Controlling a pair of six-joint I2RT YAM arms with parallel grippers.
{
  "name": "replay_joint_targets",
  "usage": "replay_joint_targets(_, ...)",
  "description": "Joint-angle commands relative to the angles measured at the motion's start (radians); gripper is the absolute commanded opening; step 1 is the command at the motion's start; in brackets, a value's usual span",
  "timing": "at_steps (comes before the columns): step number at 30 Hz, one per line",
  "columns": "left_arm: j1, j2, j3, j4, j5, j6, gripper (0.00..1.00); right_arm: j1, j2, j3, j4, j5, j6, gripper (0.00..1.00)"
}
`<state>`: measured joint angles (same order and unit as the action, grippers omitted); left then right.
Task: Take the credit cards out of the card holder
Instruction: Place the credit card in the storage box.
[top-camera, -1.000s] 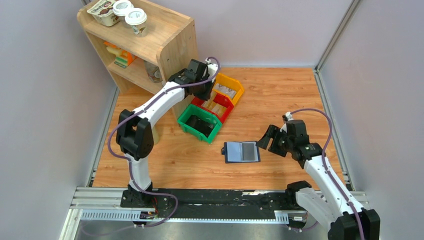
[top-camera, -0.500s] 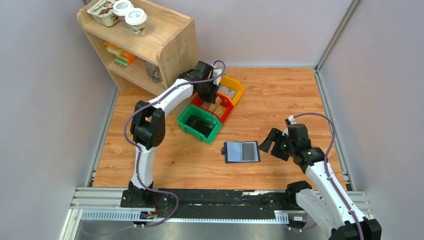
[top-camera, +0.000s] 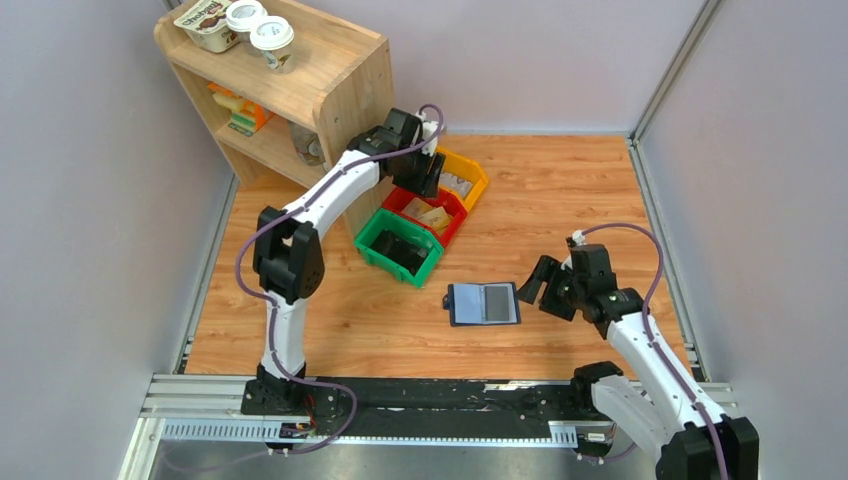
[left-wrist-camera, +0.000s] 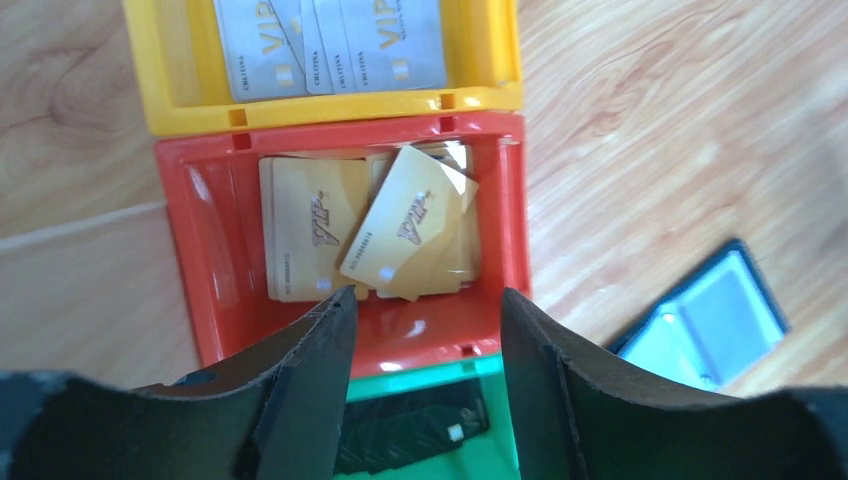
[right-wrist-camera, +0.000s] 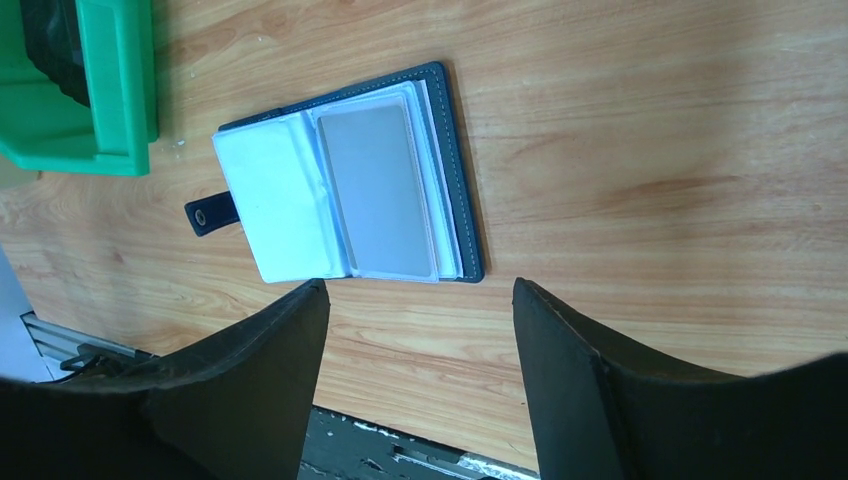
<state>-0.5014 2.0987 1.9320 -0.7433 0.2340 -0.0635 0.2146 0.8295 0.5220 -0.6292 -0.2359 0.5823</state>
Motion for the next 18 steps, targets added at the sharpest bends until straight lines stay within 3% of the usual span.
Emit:
replay_joint_targets(1, 0.0, -0.213, -0.052, 0.042, 0.04, -0.119, 0.61, 0.006, 0.043, 0.024, 0.085, -0.014, -0.012, 0.69)
replay_joint_targets(9, -0.104, -0.436, -0.361, 0.157, 0.053, -0.268, 0.56, 0.057, 0.166, 0.056, 0.154, -0.025, -0.015, 0.59)
replay_joint_targets(18, -0.293, -0.483, -0.64, 0.235, 0.011, -0.462, 0.61, 0.137, 0.287, 0.092, 0.197, 0.03, -0.012, 0.53)
